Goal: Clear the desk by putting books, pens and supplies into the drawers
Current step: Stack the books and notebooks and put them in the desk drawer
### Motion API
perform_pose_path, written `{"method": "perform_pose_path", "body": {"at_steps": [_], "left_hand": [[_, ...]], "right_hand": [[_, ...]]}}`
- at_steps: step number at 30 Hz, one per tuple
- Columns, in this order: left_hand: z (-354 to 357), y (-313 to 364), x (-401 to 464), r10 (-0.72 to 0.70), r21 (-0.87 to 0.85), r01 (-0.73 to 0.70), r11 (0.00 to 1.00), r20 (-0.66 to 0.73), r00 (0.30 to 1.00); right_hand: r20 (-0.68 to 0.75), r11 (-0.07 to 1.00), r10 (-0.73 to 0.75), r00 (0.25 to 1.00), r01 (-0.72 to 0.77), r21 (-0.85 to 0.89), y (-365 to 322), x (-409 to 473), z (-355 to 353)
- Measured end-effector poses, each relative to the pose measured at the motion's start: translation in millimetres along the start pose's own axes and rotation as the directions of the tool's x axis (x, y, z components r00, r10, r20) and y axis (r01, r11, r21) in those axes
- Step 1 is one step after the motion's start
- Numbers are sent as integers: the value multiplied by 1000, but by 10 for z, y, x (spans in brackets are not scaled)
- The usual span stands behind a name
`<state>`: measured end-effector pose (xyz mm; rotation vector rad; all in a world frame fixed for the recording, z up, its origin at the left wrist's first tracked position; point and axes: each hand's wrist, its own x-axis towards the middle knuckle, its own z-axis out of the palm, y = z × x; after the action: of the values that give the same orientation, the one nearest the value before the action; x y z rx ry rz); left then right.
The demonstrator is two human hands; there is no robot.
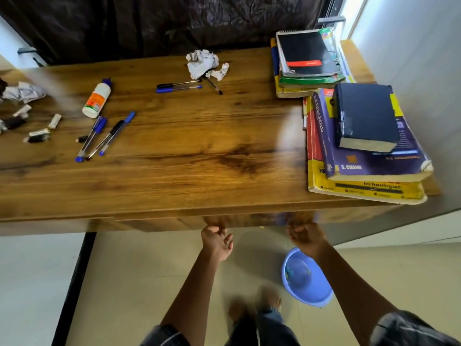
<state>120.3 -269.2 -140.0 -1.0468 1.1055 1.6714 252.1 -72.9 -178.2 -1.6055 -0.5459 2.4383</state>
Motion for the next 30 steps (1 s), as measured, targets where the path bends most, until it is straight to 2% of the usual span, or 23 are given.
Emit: {"method": "perform_pose_path", "body": {"at_steps": [3,6,8,10,12,13,15,16,17,18,19,20,21,22,23,24,25,26,27,28,29,30], "left_hand": [[-166,-162,-39,13,22,-13,1000,-18,1000],[-401,-345,-98,52,95,-53,994,5,999],[-570,-453,-123,79,187,-78,979,-1,997],[-751,-573,-178,105,348,-102,932,10,994],[-909,-725,-296,129,575,-149,805,77,989],[-969,-797,-379,161,692,-210,691,135,978],[-1081,-966,-604,263,848,-398,350,319,911],[-1117,-1038,-736,327,859,-492,140,429,842],[-1113,-1091,-874,397,809,-583,-76,561,726],[-1060,-1113,-1029,454,709,-658,-253,688,567],[-983,-1117,-1167,488,575,-714,-399,793,365],[-881,-1097,-1280,490,440,-727,-527,856,164],[-776,-1061,-1344,481,351,-706,-615,877,16],[-672,-1008,-1364,475,317,-677,-664,878,-55],[-574,-940,-1360,476,330,-643,-692,877,-63],[-505,-887,-1337,476,371,-603,-707,879,-16],[-471,-849,-1303,460,418,-557,-718,885,71],[-457,-820,-1263,441,467,-517,-718,879,182],[-463,-812,-1230,411,503,-484,-716,864,291],[-492,-830,-1191,378,516,-467,-718,852,361],[-534,-866,-1164,369,521,-454,-723,846,384],[-560,-894,-1155,383,531,-442,-723,841,383]], "right_hand": [[-38,999,-24,999,23,-28,151,-91,-141],[-2,997,-16,1000,16,-70,272,-366,-300],[8,992,-12,1000,13,-127,331,-556,-422],[-44,976,-29,999,19,-216,423,-721,-583],[-101,919,-84,991,38,-392,524,-921,-747],[-95,859,-117,989,53,-509,574,-1052,-791],[-23,705,-128,991,74,-706,640,-1390,-799],[45,616,-92,995,92,-783,656,-1557,-784],[132,523,-56,990,141,-841,654,-1712,-758],[229,431,-45,972,226,-874,631,-1868,-704],[347,366,-71,935,348,-863,610,-2027,-638],[462,297,-139,876,482,-824,575,-2168,-561],[556,189,-267,787,608,-771,525,-2283,-458],[629,28,-438,642,710,-704,469,-2365,-353],[685,-171,-558,468,743,-647,410,-2393,-241],[737,-375,-589,331,697,-612,355,-2359,-173],[780,-531,-553,293,597,-601,316,-2291,-117],[794,-619,-485,366,497,-608,312,-2176,-109],[766,-653,-423,483,424,-628,314,-2076,-115],[728,-671,-372,576,376,-639,318,-1985,-142],[715,-687,-340,610,358,-632,352,-1929,-191],[720,-704,-322,615,353,-616,404,-1886,-254]]}}
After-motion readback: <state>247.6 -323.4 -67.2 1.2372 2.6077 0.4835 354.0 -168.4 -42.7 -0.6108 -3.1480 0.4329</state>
